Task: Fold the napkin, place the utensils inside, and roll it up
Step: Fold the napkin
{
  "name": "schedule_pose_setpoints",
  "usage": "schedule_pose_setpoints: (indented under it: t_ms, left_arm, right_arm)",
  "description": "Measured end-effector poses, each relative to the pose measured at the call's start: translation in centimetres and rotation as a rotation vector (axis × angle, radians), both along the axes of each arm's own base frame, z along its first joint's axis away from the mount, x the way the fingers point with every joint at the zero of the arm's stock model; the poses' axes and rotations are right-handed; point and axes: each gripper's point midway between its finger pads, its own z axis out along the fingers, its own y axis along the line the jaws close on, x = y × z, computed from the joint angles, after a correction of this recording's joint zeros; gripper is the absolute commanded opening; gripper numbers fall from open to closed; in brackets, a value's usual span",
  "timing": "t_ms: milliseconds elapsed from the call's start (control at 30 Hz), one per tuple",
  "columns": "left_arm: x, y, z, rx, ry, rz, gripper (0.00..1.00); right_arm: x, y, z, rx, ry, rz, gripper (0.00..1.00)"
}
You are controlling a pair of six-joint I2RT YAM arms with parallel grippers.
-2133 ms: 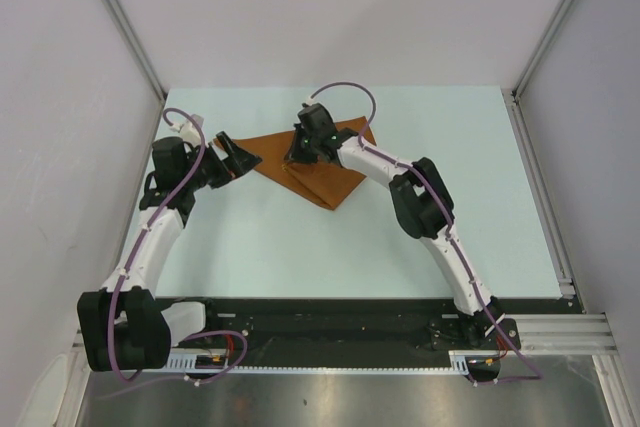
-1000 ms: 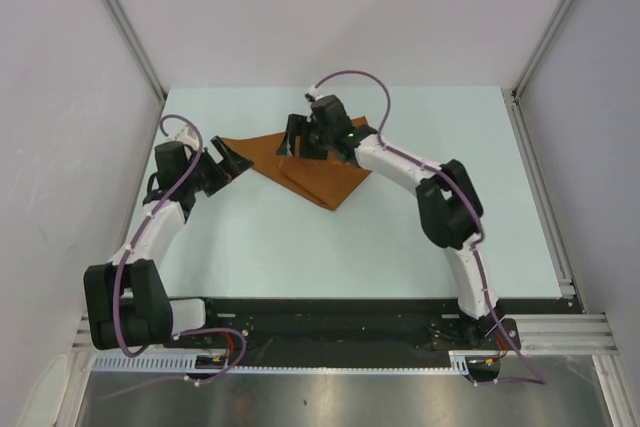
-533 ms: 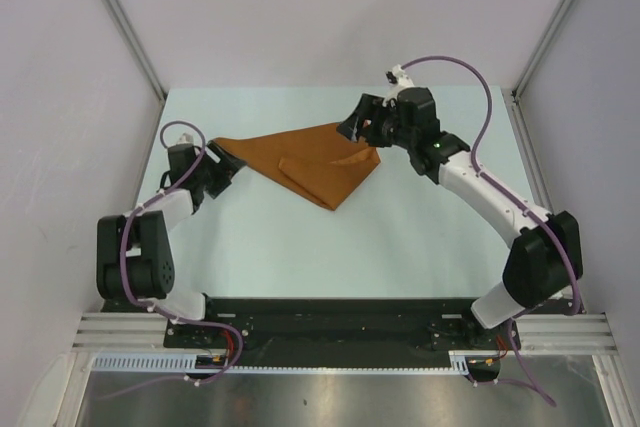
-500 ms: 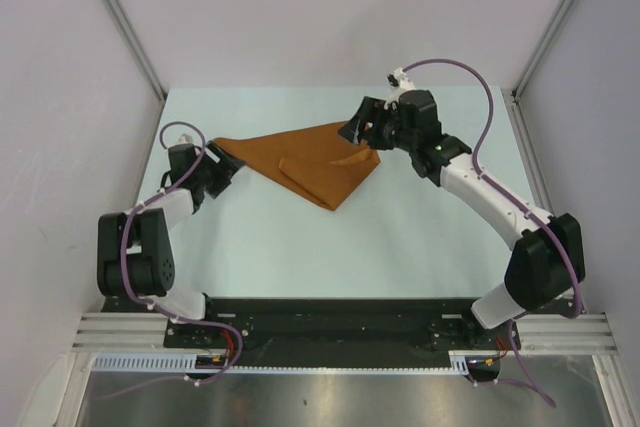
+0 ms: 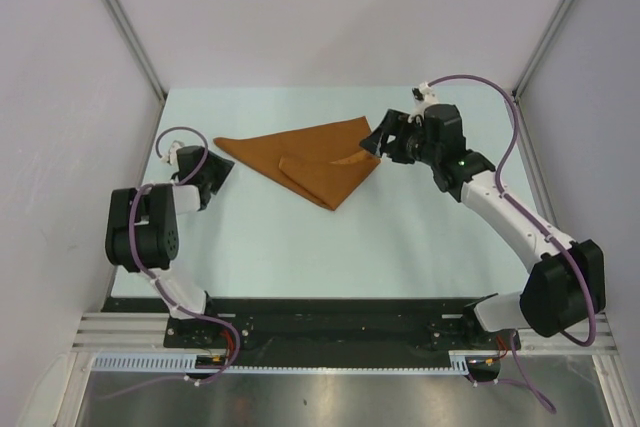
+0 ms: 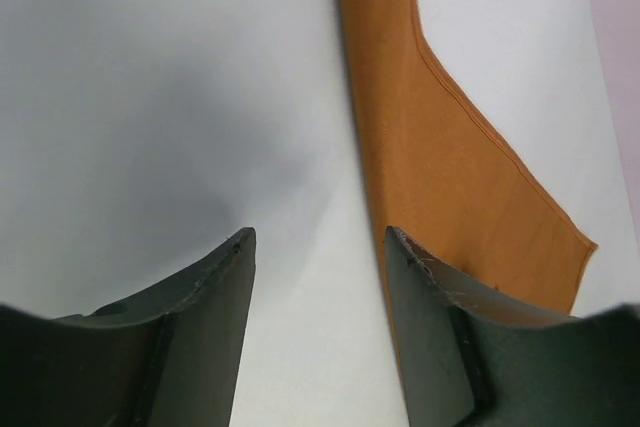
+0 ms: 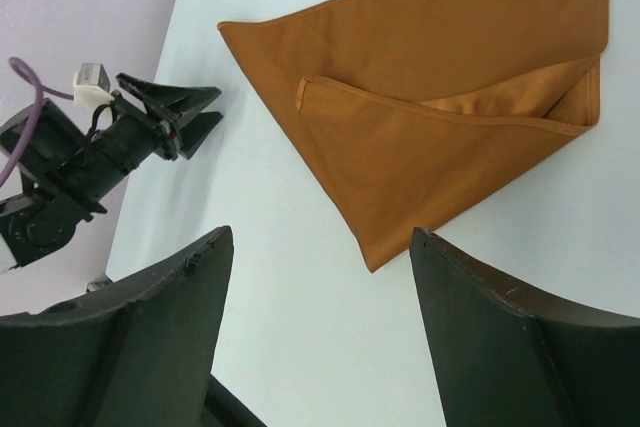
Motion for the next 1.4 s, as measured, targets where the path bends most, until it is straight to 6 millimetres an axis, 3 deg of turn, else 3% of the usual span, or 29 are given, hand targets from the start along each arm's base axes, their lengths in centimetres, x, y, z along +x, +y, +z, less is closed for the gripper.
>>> schedule_pose_setpoints:
  t_ms: [100, 433, 767, 1000, 1400]
  left_arm:
    - [0.7, 0.2, -1.0, 0.004, 0.008, 0.027, 0.57]
    - [4.8, 0.9, -0.7, 0.024, -0.042, 0.081, 0.58]
    - [7.4, 1.0, -0.5, 0.048, -0.046, 0.114, 0.56]
    - [8.7, 1.5, -0.1, 0.059, -0.031, 0.144, 0.44]
    - [8.8, 1.5, -1.2, 0.068, 0.03, 0.166, 0.28]
  right_arm:
    - [-0.1, -0.3, -0.2, 0.005, 0.008, 0.005, 0.77]
    - [-0.5, -1.7, -1.2, 0.02, 0.039, 0.013, 0.77]
    - [0.2, -3.6, -0.9, 0.042, 0.043, -0.006, 0.77]
    - [0.4, -4.3, -0.8, 0.052, 0.045, -0.01, 0.77]
    - [0.7, -5.1, -0.7, 0.06, 0.046, -0.015, 0.77]
